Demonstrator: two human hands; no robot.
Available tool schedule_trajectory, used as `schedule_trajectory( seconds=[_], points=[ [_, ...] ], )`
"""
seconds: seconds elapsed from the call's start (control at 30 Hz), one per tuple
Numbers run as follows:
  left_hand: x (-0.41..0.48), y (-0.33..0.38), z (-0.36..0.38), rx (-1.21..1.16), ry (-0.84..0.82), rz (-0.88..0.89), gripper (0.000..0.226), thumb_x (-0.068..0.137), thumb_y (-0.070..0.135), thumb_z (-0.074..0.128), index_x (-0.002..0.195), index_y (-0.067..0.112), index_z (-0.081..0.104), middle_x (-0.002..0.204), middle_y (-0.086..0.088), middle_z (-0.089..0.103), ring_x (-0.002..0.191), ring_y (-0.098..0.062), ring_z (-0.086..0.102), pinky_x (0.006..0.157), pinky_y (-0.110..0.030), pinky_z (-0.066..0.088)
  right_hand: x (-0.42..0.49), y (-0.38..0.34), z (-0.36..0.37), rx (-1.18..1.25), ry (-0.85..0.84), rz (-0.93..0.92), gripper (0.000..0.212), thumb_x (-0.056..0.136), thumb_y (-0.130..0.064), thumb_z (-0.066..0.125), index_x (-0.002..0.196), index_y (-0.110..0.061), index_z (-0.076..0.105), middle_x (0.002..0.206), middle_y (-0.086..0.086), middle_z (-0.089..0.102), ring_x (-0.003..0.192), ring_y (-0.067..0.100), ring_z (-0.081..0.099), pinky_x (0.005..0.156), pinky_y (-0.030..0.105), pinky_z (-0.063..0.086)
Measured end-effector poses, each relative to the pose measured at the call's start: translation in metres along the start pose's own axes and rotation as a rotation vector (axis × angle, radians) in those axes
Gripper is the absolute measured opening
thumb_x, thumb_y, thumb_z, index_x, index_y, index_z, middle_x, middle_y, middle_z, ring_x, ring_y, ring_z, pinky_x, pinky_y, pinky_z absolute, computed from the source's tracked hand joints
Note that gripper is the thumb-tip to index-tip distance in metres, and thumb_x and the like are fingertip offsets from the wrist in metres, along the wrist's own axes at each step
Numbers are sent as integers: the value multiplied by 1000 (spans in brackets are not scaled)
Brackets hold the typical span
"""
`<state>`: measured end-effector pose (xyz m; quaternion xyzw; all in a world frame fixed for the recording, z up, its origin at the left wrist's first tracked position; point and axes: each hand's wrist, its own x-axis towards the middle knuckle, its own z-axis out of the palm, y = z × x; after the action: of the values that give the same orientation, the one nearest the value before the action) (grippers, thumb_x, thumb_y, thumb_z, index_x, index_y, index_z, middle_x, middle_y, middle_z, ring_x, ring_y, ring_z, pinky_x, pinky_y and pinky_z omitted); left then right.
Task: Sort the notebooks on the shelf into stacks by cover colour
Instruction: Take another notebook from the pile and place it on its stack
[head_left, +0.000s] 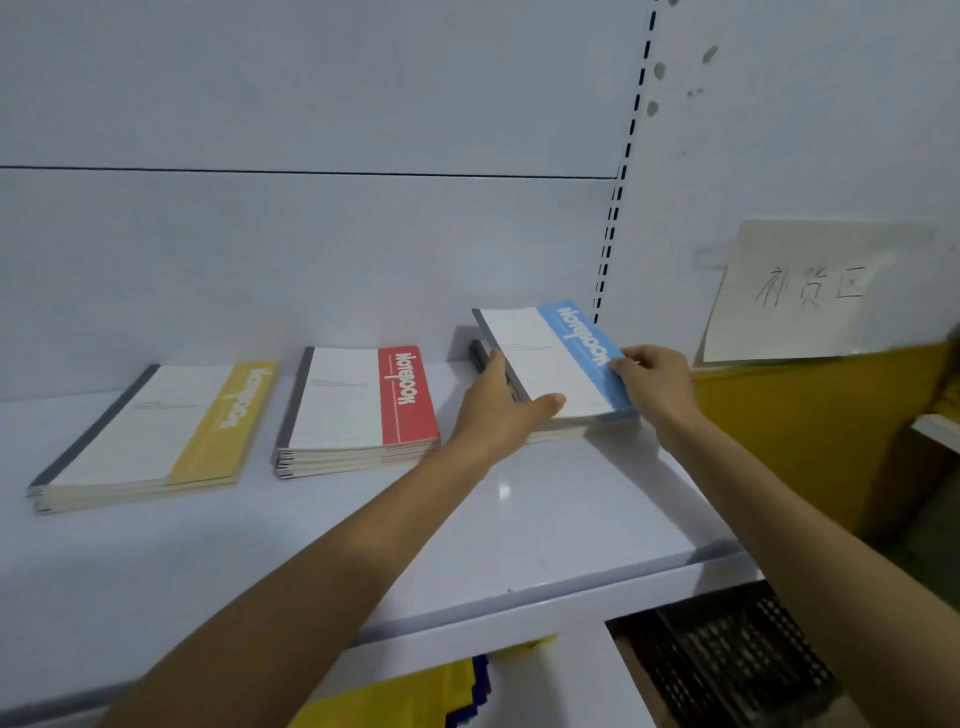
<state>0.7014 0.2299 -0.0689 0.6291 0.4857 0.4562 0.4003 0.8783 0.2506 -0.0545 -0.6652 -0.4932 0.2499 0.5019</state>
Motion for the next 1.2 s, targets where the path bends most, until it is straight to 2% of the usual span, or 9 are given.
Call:
schedule_trajectory(
  seconds=[0.07,0.17,0.27,0.4,0.63,0.83,0.97,1.1,1.2],
  points=[
    [3,-10,7,160,30,10,63,77,26,77,130,19,44,129,4,57,117,-14,53,94,-30,46,6,10,7,-145,-19,-40,17,89,-22,54,99,-19,68,94,4,69,85,22,61,75,35,49],
    [7,-23,10,384,120,59,83,64,63,67,129,17,44,133,-1,51,124,-23,46,99,-40,44,7,25,15,-297,-42,-129,22,91,-23,52,100,-12,69,95,8,70,82,24,60,70,32,46],
    [11,-31,11,425,97,61,107,48,77,63,133,18,40,134,2,47,125,-20,43,100,-41,43,8,30,18,-354,-69,-154,30,94,-28,52,117,-13,62,112,7,66,99,26,60,83,35,46],
    [19,-40,12,417,52,90,115,46,74,67,142,23,31,143,5,42,131,-18,41,104,-42,42,14,33,22,-422,-75,-174,40,96,-29,48,134,-17,49,130,5,59,113,26,56,96,41,44],
    [22,-43,11,429,33,106,100,54,68,66,138,25,34,139,8,48,128,-15,45,102,-40,44,13,32,22,-492,-31,-217,36,98,-28,45,133,-18,47,130,3,58,109,24,57,81,31,42],
    [17,-39,10,578,26,113,77,71,58,71,130,16,47,130,3,48,121,-18,46,99,-39,44,14,34,22,-530,-16,-291,29,99,-24,39,111,-14,64,112,6,67,90,26,60,70,34,46],
    [13,-34,10,624,16,100,73,75,57,68,130,12,49,129,3,46,120,-17,45,98,-38,46,15,34,22,-539,-20,-286,32,98,-25,37,98,-14,68,104,7,69,80,24,59,61,31,44],
    [10,-35,10,605,20,93,76,77,56,68,136,13,45,133,2,44,124,-20,43,101,-41,44,12,33,21,-517,-25,-264,30,98,-27,41,107,-13,66,110,7,68,88,24,60,66,31,44],
    [1,-26,11,615,65,115,81,84,48,65,148,16,27,154,-1,24,141,-20,22,116,-37,24,6,27,17,-475,35,-272,35,99,-31,44,127,-14,57,126,7,62,108,25,58,84,35,46]
  ],
)
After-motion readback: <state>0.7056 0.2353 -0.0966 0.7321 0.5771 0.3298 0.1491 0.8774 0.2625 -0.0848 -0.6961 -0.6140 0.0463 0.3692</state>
